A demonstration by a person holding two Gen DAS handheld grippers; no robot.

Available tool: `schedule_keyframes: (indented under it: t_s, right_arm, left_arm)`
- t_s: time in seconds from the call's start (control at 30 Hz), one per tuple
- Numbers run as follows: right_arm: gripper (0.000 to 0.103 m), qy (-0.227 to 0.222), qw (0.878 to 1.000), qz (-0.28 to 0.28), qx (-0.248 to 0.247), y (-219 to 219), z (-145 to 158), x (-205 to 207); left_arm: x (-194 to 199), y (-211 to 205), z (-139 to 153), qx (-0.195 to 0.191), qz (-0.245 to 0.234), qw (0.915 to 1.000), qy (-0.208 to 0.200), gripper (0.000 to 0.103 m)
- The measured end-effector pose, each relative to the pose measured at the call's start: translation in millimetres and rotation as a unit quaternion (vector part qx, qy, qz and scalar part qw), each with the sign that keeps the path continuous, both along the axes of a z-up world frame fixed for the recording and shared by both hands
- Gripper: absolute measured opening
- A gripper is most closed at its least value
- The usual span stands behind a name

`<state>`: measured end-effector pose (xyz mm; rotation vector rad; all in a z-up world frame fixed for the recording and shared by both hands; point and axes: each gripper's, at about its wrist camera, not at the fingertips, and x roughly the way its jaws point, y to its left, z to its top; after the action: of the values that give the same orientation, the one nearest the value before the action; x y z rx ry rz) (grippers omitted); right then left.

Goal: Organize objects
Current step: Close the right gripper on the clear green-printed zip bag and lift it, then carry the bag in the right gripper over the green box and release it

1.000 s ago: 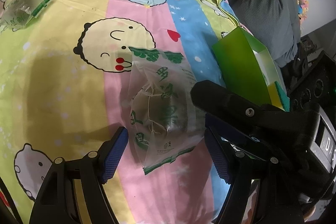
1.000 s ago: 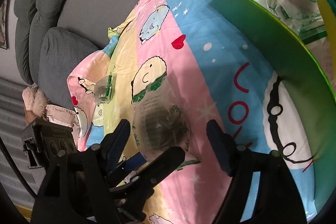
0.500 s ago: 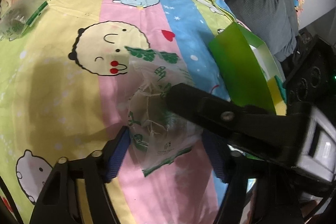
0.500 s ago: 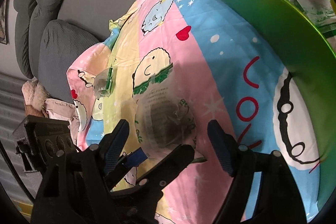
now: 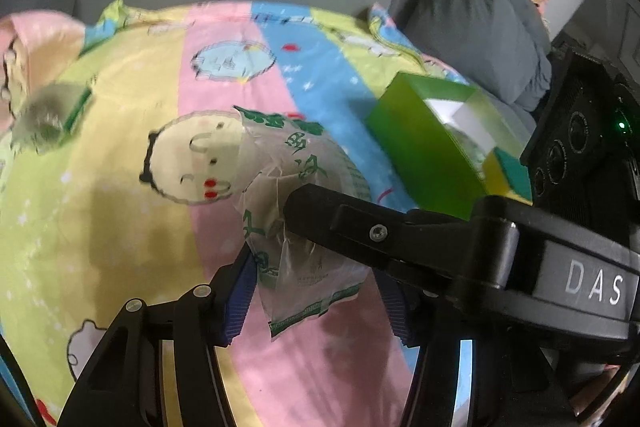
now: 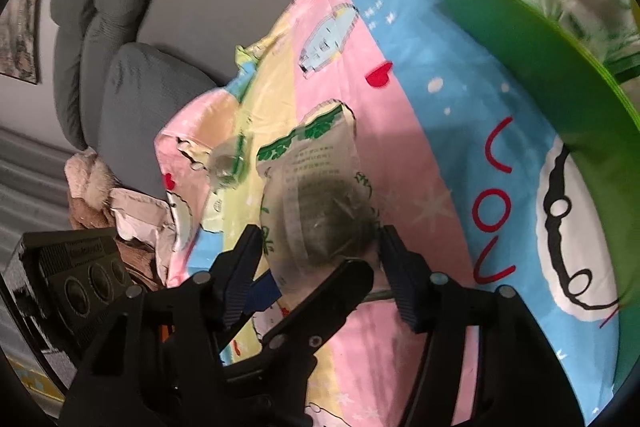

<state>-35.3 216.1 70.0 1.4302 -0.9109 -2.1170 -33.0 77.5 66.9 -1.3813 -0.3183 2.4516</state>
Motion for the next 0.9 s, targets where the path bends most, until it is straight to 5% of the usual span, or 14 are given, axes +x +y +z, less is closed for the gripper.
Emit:
schedule_keyframes:
  t_s: [0.23,0.7,0.9]
  right_arm:
    - [0.061,0.059,0.998,-0.033,-0.002,21,30,17]
    - [0.058,0.124,0.981,-0.147,-0.008,88,64,52]
    - [0.058,0.125,0.968,-0.219,0.007,128,67,71]
  left_arm:
    - [12,27,33,-0.029,-0.031,0.9943,0.098,0.052]
    - [19,97,64,-0.021,-0.124,0.9764,0.176,0.050]
    - [16,135,60,-0.009,-0.173,0.9702,0.169,0.050]
